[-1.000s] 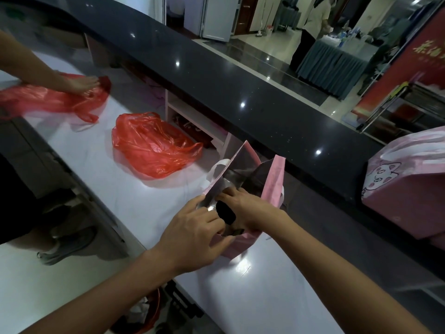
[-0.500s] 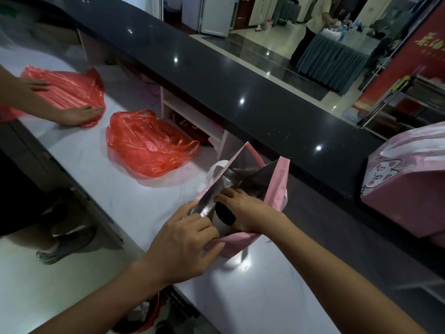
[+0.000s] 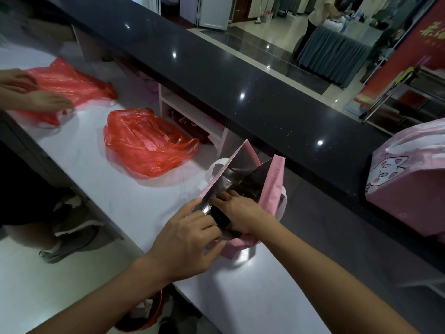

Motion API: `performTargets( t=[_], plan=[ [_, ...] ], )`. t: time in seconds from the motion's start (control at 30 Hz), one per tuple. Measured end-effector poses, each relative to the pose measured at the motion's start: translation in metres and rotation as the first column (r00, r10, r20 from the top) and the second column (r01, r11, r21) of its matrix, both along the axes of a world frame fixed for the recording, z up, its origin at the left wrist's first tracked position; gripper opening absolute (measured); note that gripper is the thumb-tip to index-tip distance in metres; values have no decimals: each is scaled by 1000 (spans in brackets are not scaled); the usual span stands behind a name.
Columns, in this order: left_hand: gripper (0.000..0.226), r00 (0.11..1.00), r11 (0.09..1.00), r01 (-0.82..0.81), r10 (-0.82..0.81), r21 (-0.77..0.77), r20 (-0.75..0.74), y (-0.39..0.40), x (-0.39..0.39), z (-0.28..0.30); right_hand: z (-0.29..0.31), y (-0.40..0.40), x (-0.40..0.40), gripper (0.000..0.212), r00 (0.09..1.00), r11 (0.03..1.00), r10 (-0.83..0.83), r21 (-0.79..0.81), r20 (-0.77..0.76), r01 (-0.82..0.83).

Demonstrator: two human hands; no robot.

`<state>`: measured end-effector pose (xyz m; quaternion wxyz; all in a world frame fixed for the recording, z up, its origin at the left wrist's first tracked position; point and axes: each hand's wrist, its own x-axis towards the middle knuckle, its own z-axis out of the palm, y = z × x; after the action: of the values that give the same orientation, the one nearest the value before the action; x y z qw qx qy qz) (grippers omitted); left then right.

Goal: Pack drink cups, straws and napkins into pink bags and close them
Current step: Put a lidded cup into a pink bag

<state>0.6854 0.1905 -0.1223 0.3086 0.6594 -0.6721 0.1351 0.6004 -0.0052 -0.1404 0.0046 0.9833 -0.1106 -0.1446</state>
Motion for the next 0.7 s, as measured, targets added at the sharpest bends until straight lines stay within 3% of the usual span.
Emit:
performTargets(
  t=[0.2, 0.27, 0.43, 0.6, 0.7],
  plan=[
    [22, 1000, 1000, 11, -11, -14, -11, -8, 4, 7, 9, -7, 3, 90, 993, 989, -94, 112, -72, 102],
    [22, 1000, 1000, 9, -9, -11, -21, -12, 8, 11, 21, -10, 2, 89, 986, 976, -158, 142, -60, 165],
    [16, 998, 999, 39, -38, 11, -52, -24, 12, 32, 80, -9, -18, 41, 914, 916, -348, 284, 209, 284],
    [17, 997, 997, 55, -52, 58, -49, -41, -7, 52, 124, 9, -81, 34, 761, 885, -446, 357, 471, 298],
    [24, 993, 991, 109, -105, 80, -51, -53, -38, 65, 127, 16, -133, 37, 701, 875, -482, 333, 525, 352]
  ],
)
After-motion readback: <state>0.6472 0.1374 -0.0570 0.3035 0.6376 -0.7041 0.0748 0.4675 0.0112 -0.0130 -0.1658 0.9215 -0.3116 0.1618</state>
